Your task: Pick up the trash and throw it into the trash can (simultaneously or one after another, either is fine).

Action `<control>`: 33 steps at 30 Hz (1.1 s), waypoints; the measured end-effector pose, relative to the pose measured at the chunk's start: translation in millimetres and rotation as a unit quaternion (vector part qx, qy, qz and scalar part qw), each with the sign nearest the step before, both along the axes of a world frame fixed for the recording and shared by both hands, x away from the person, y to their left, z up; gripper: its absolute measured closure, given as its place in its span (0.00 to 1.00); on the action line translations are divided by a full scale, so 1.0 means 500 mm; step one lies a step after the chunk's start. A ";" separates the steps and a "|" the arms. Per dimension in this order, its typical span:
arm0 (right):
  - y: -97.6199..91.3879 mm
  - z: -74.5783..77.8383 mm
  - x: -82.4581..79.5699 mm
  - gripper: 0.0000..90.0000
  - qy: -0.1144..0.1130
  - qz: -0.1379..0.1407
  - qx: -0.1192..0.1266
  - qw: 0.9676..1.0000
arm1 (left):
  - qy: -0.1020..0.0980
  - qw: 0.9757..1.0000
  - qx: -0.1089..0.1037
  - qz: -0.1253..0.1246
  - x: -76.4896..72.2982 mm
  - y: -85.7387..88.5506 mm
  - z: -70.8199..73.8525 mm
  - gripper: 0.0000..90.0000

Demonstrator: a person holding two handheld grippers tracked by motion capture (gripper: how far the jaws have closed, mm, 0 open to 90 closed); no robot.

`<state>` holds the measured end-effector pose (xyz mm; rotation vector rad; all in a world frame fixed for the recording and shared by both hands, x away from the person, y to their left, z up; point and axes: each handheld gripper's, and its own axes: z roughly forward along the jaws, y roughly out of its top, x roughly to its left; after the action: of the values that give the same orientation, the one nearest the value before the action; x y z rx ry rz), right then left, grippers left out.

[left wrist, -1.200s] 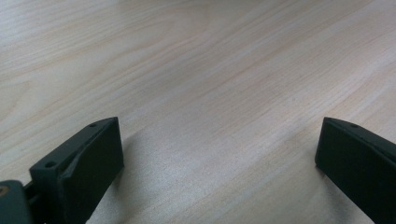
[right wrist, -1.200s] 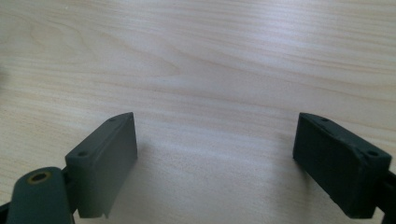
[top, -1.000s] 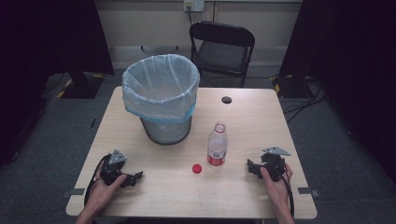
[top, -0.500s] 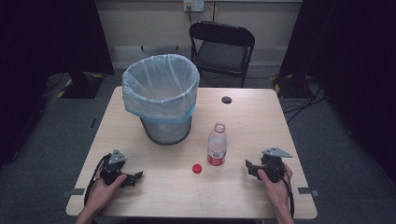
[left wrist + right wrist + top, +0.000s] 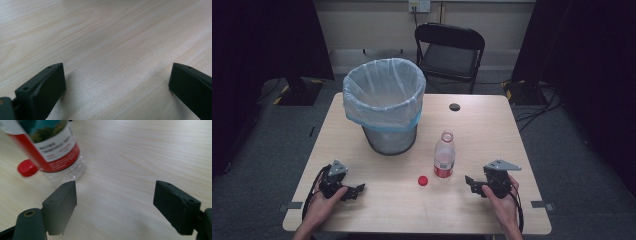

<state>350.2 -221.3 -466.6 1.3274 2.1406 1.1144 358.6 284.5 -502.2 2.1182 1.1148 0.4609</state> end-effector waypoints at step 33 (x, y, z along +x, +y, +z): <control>0.151 0.035 0.037 0.16 -0.033 0.102 -0.008 0.994 | 0.000 1.000 0.001 -0.001 0.001 0.000 0.000 0.00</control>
<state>368.4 -145.8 -449.2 1.0668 2.2696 1.1979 358.9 284.7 -502.0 2.1214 1.1129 0.4618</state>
